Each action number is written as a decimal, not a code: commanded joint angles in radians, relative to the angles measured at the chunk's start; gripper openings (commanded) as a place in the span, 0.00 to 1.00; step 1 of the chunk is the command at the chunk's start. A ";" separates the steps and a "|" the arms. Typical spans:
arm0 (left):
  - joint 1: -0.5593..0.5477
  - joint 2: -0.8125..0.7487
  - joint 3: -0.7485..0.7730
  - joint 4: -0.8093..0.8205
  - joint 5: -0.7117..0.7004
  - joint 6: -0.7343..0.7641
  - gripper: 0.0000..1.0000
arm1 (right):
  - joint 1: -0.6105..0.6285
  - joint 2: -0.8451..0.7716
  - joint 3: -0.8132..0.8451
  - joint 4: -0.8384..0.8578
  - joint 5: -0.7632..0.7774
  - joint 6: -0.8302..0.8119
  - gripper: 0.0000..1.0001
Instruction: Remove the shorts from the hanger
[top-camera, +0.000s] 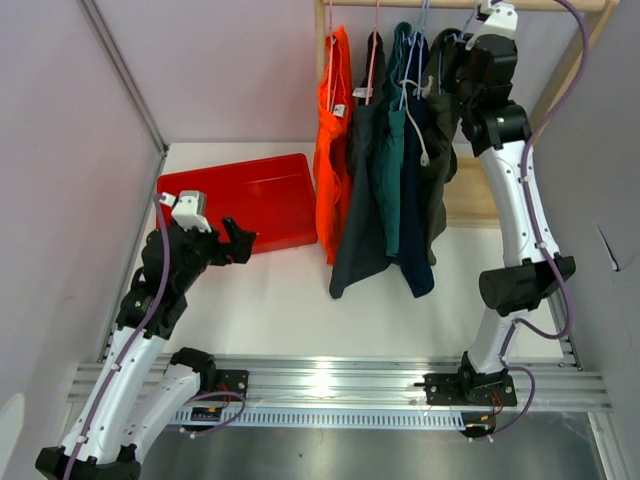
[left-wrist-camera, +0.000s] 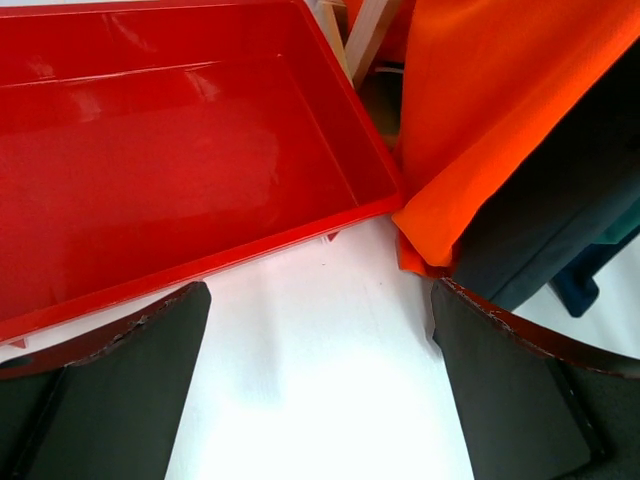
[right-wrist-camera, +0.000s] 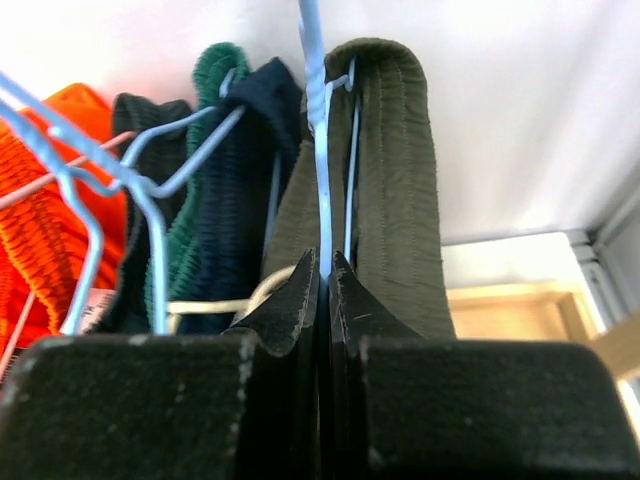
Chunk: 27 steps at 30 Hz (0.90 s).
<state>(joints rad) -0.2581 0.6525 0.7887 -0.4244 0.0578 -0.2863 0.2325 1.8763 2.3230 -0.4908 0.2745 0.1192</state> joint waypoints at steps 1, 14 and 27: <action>-0.012 0.004 0.004 0.068 0.063 0.035 0.99 | -0.051 -0.155 -0.007 0.100 0.002 0.016 0.00; -0.404 0.268 0.401 0.058 -0.136 0.069 0.99 | -0.102 -0.350 -0.155 0.061 -0.066 0.086 0.00; -1.000 0.656 0.639 0.295 -0.167 0.154 0.99 | 0.050 -0.658 -0.548 0.055 0.051 0.149 0.00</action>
<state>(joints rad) -1.2003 1.2533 1.3781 -0.2359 -0.0826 -0.1707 0.2481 1.2873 1.8050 -0.5201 0.2733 0.2214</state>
